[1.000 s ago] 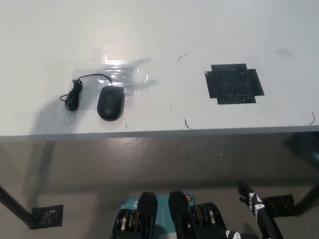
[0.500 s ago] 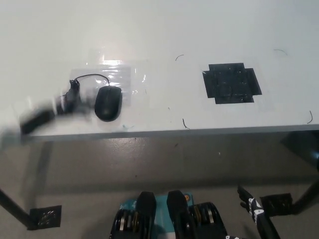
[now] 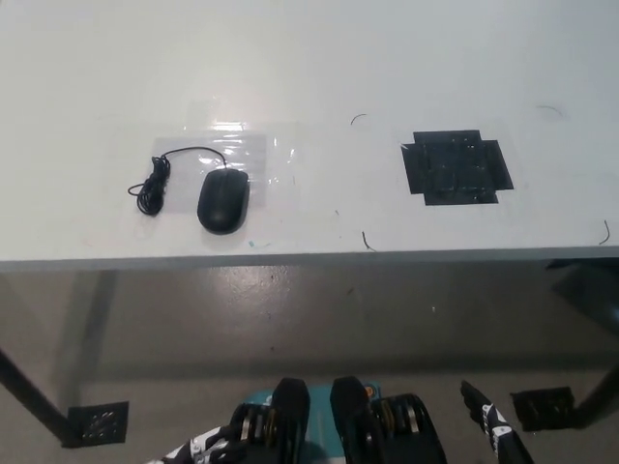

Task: The robot uses left hand to click on the left button of the black mouse, which is placed on the left area of the table

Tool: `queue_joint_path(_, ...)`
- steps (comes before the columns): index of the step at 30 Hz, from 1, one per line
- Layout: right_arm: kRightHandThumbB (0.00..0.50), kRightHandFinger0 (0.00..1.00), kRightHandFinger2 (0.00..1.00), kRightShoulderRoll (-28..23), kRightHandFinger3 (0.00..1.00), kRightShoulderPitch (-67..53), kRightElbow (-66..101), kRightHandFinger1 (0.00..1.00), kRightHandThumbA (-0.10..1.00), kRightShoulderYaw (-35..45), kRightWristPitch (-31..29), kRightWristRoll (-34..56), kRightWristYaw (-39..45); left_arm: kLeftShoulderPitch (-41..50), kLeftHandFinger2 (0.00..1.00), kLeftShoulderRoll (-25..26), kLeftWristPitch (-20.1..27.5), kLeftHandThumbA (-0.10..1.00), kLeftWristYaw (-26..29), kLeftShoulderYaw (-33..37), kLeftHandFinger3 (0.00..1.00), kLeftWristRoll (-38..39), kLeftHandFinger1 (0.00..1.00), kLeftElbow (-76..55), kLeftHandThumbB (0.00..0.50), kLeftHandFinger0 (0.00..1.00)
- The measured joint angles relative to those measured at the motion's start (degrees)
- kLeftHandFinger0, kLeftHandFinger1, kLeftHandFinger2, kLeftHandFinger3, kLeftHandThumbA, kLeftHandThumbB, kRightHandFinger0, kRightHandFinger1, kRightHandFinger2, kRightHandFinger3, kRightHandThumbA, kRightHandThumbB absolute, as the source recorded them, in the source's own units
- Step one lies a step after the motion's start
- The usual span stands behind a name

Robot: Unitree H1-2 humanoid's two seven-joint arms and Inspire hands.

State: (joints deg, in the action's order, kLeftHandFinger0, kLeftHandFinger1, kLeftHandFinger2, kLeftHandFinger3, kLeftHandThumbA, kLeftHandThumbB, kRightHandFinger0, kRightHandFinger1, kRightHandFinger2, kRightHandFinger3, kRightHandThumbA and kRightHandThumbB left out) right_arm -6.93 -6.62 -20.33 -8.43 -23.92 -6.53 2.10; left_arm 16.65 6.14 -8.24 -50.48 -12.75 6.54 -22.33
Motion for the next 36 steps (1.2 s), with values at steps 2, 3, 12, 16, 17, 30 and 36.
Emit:
queue_joint_path(2, 0.174, 1.00, 1.00, 0.14, 1.00, -0.32, 0.00, 1.00, 1.00, 0.00, 0.00, 0.00, -0.01, 0.39, 1.00, -1.51, 1.67, 1.00, 0.75, -0.25, 1.00, -0.32, 1.00, 1.96, 0.319, 1.00)
queue_joint_path(3, 0.174, 1.00, 1.00, 0.26, 1.00, -0.47, 0.00, 1.00, 1.00, -0.01, 0.00, 0.00, -0.02, 0.43, 1.00, -2.26, 2.71, 1.00, 1.18, -0.41, 1.00, -0.48, 1.00, 3.51, 0.315, 1.00)
queue_joint_path(12, 0.162, 1.00, 1.00, 1.52, 1.00, -0.64, 0.00, 1.00, 1.00, -0.23, 0.00, 0.00, -0.10, -1.69, 1.00, -5.47, 11.43, 1.00, 6.85, -1.73, 1.00, -3.39, 1.00, 17.81, 0.360, 1.00)
queue_joint_path(16, 0.169, 1.00, 1.00, 1.80, 1.00, -0.65, 0.00, 1.00, 1.00, -0.44, 0.00, 0.00, -0.19, -3.45, 1.00, -5.68, 15.06, 1.00, 10.46, -2.18, 1.00, -5.23, 1.00, 23.78, 0.323, 1.00)
queue_joint_path(17, 0.168, 1.00, 1.00, 1.86, 1.00, -0.65, 0.00, 1.00, 1.00, -0.47, 0.00, 0.01, -0.22, -4.16, 1.00, -5.82, 16.69, 1.00, 12.04, -2.35, 1.00, -6.04, 1.00, 25.90, 0.323, 1.00)
queue_joint_path(30, 0.174, 1.00, 1.00, 2.50, 1.00, -0.54, 0.01, 1.00, 1.00, -1.25, -0.08, 0.03, -1.20, -7.72, 1.00, -6.22, 28.18, 1.00, 26.49, -1.54, 1.00, -12.53, 1.00, 34.91, 0.320, 1.00)
queue_joint_path(36, 0.171, 1.00, 1.00, 2.52, 1.00, -1.53, 0.13, 1.00, 1.00, -2.14, -0.11, 0.13, -1.42, -5.22, 1.00, -4.86, 31.10, 1.00, 31.72, 1.93, 1.00, -14.12, 1.00, 34.61, 0.313, 1.00)
